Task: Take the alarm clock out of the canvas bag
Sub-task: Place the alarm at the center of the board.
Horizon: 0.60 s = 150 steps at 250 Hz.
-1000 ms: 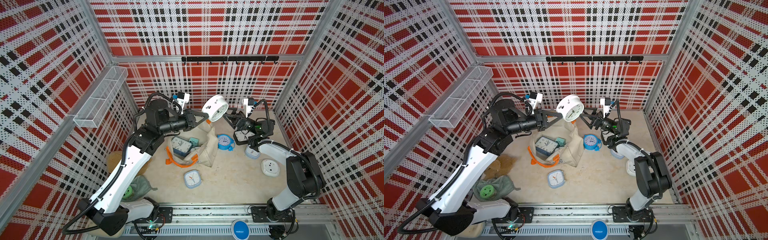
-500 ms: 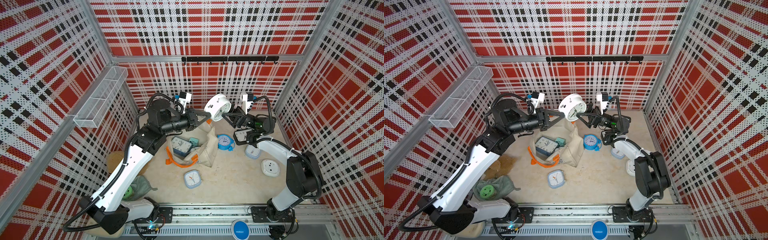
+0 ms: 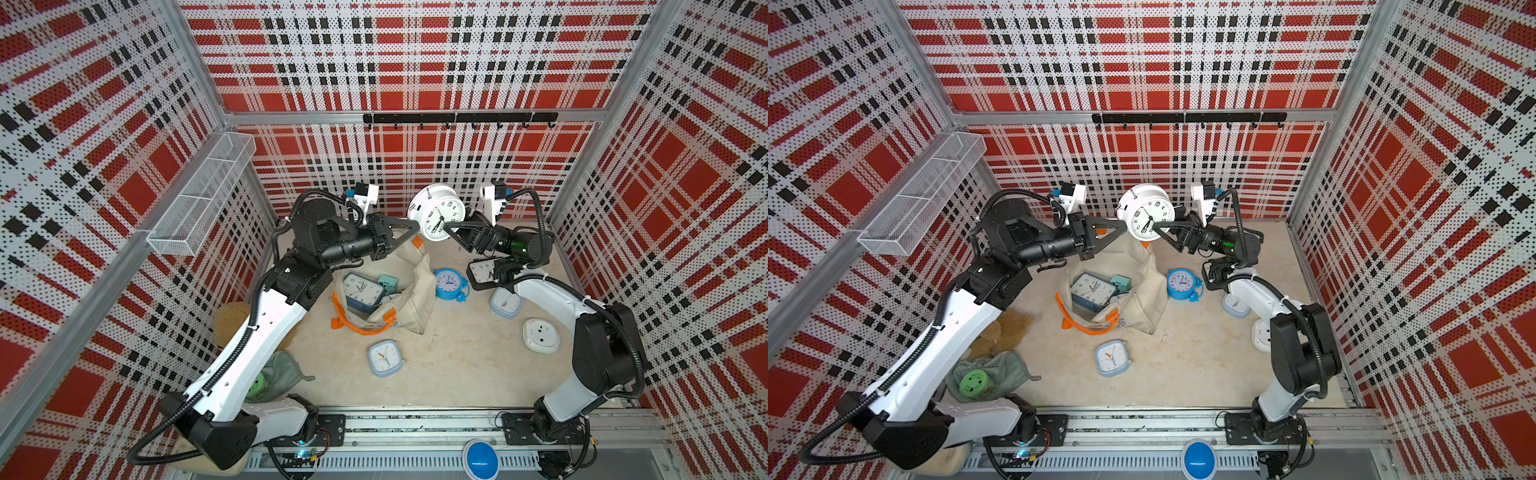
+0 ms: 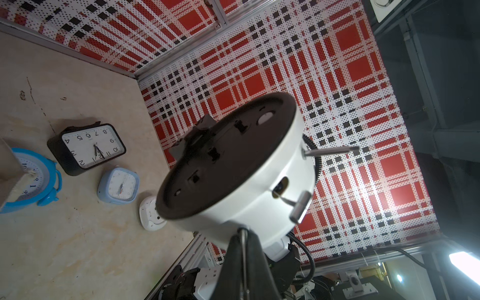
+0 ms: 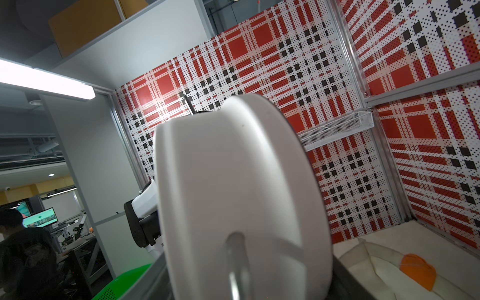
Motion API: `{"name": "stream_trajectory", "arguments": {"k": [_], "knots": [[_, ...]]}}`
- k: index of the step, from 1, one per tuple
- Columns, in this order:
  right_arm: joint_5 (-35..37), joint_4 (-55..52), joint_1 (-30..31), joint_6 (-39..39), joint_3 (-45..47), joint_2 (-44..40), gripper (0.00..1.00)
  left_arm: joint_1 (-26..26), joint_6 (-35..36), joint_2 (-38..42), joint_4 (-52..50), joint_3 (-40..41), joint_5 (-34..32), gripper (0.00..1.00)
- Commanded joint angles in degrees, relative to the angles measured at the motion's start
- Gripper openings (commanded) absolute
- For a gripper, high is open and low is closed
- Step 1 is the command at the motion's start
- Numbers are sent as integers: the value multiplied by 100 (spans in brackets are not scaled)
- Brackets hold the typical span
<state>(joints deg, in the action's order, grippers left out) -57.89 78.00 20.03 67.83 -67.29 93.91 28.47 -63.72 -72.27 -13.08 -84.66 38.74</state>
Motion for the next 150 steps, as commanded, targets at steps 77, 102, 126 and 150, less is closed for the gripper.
{"name": "stream_trajectory", "arguments": {"k": [77,102,126,150], "knots": [[-118,329,72,264,-161,-19,39,-34,-168,74,552,51,28,4],[-67,129,53,212,-180,-42,34,-59,-38,165,512,68,-64,33],[9,-523,18,-39,-184,-179,30,-103,400,287,5,-56,-307,60],[110,-1272,-41,-472,-110,-432,28,-213,662,397,-411,-138,-488,77]]}}
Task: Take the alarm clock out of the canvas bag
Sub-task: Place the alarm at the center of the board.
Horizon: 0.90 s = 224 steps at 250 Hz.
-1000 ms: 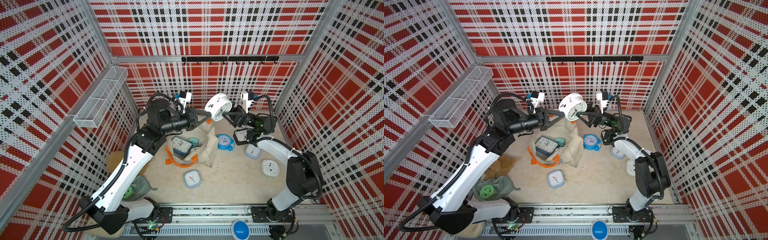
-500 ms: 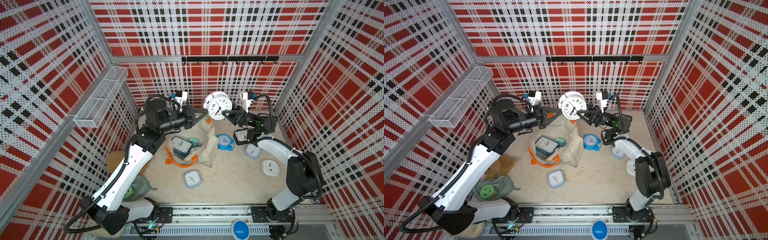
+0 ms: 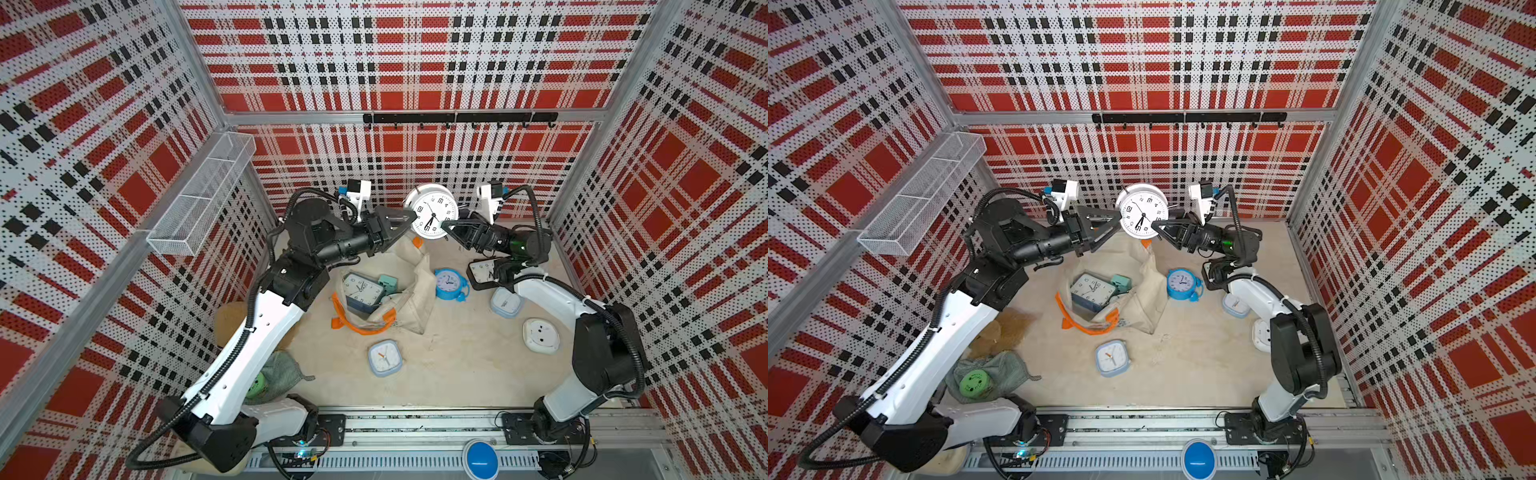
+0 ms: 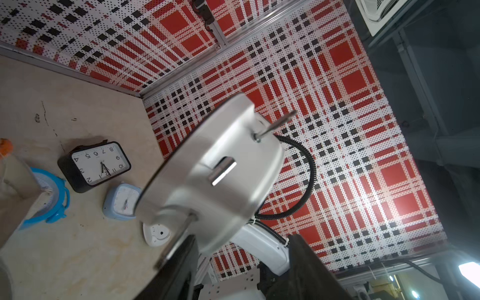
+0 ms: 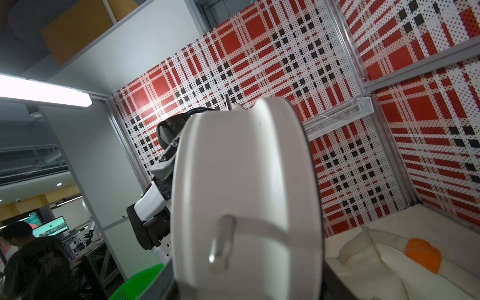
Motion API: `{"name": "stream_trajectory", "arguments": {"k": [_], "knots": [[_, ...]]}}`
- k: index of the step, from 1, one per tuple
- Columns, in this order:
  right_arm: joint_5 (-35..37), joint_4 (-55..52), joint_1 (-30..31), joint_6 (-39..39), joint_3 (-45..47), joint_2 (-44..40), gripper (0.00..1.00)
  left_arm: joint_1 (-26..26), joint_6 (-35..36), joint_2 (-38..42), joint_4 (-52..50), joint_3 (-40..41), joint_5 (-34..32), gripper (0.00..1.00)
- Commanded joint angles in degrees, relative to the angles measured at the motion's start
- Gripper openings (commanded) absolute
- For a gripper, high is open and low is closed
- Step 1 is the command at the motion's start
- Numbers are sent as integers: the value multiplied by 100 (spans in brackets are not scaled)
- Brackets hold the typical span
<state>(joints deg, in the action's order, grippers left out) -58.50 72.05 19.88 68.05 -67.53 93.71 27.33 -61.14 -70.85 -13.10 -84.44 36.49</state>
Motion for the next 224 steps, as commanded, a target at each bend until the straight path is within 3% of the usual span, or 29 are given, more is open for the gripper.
{"name": "stream_trajectory", "arguments": {"k": [1,63,122,168,224], "knots": [[176,-703,-27,-516,-81,-423,28,-102,412,260,-419,-164,-269,77],[673,-2650,-185,-1574,103,-1255,27,-282,1188,663,-1587,-156,-1283,84],[1772,-6624,-459,-3435,-452,-1931,27,-232,1922,845,-2169,-170,-2054,84],[2145,-8555,-976,-3390,-1214,-1388,26,330,2835,568,-2316,-476,-2262,85],[2290,-9522,-1232,-3690,-1825,-666,24,891,3524,165,-2404,-642,-2453,86]]}}
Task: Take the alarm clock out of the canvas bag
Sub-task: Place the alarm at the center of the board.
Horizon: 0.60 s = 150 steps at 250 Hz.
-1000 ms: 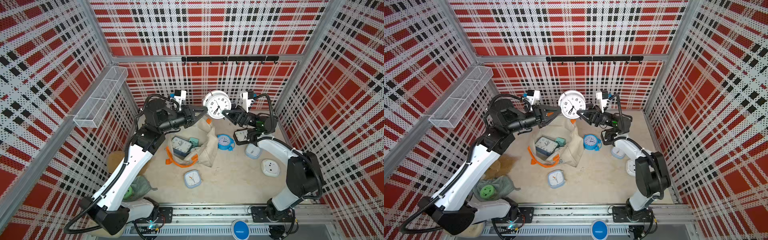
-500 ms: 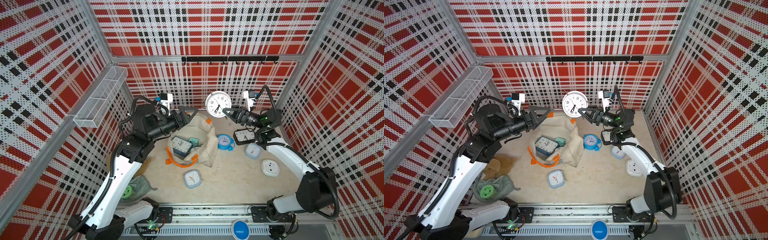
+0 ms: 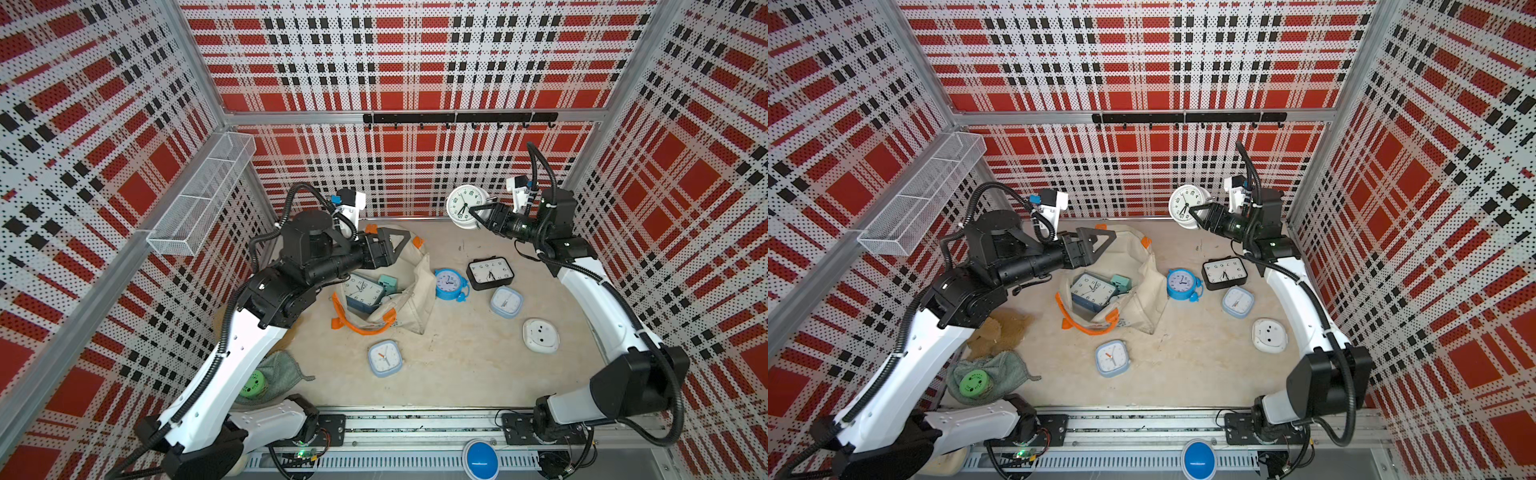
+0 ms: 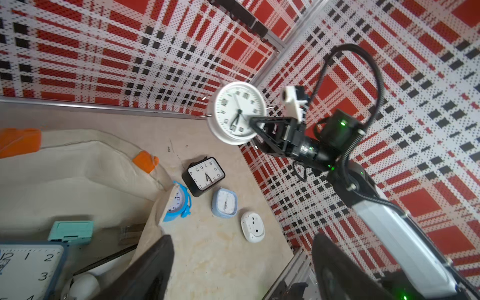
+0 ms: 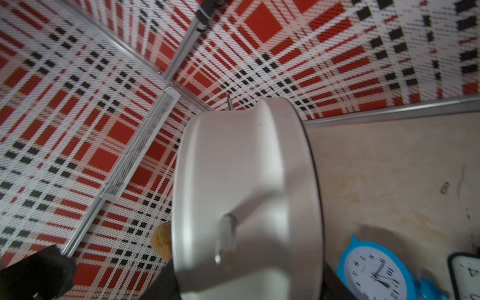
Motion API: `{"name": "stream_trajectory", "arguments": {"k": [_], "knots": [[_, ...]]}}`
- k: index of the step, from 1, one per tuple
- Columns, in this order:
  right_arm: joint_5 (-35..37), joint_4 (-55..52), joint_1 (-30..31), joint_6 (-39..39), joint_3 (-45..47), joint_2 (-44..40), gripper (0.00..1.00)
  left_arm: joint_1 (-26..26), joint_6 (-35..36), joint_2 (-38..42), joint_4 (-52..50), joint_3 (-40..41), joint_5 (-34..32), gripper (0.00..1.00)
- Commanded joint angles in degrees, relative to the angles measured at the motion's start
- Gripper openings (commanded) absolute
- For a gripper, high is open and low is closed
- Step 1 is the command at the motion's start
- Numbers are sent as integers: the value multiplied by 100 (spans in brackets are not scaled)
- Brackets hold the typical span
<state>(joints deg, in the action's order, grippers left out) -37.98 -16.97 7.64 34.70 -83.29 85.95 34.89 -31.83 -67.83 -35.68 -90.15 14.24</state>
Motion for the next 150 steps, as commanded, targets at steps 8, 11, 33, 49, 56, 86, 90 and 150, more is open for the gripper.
{"name": "stream_trajectory", "arguments": {"k": [8,11,33,49,56,86,90,150], "knots": [[293,-569,-10,-297,-208,133,25,162,625,-163,-112,-35,-221,86],[303,-563,-8,-275,-192,147,25,172,637,-164,-100,-18,-221,86],[364,-621,-16,-153,-191,282,25,193,660,-170,44,134,-221,86],[458,-782,-17,-78,-278,417,26,191,646,-153,169,272,-210,86],[506,-860,-17,-30,-325,490,26,186,652,-151,212,316,-211,86],[764,-725,-17,608,-329,773,27,189,635,-114,420,533,-204,87],[813,-673,-12,729,-318,808,27,185,620,-101,457,569,-210,87],[1694,-42,148,2062,-364,1598,26,161,524,-81,841,931,-127,87]]}}
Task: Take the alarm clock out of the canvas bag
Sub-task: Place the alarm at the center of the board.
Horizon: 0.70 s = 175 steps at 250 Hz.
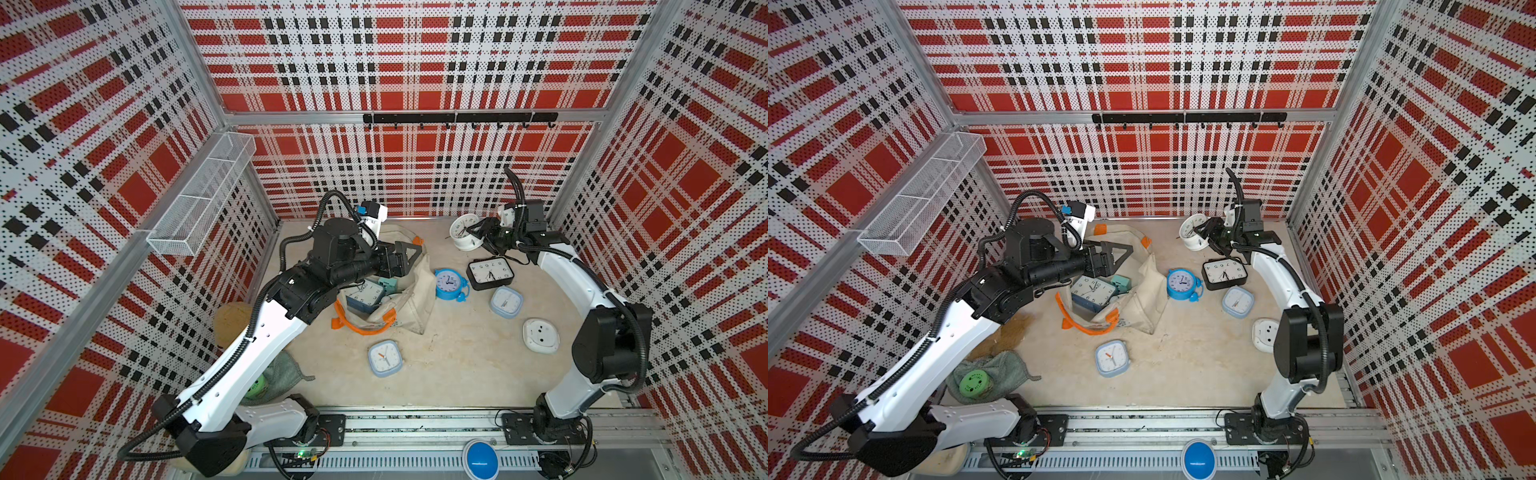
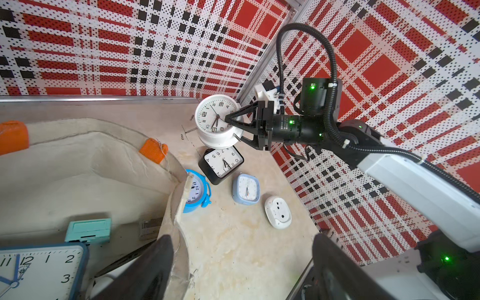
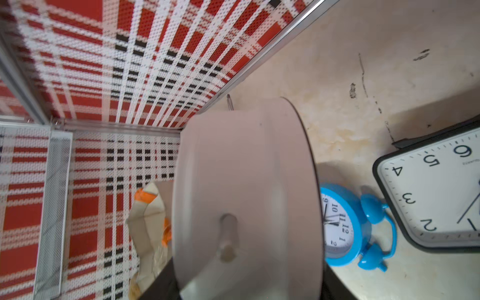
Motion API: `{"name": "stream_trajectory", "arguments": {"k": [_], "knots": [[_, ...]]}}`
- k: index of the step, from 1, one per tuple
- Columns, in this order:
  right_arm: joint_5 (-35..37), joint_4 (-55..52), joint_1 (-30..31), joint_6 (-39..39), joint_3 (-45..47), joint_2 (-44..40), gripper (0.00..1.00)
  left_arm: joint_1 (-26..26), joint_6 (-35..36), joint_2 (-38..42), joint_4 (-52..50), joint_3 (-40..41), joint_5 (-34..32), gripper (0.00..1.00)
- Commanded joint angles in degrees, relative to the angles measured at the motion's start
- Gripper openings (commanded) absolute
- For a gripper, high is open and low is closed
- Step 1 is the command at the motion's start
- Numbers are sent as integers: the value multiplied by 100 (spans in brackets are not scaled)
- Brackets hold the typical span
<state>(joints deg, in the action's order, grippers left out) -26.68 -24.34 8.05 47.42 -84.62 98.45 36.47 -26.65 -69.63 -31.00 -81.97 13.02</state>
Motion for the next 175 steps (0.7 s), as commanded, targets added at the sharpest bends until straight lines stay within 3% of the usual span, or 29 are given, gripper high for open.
{"name": "stream_trajectory", "arguments": {"k": [1,107,175], "knots": [[574,703,112,806,-244,362,26,6,4,98,379,117,-3,87],[1576,1285,822,2415,-981,1913,30,-320,-106,449,551,663,181,87],[1840,1260,935,2708,-1147,2387,34,-623,-142,648,516,832,329,87]]}}
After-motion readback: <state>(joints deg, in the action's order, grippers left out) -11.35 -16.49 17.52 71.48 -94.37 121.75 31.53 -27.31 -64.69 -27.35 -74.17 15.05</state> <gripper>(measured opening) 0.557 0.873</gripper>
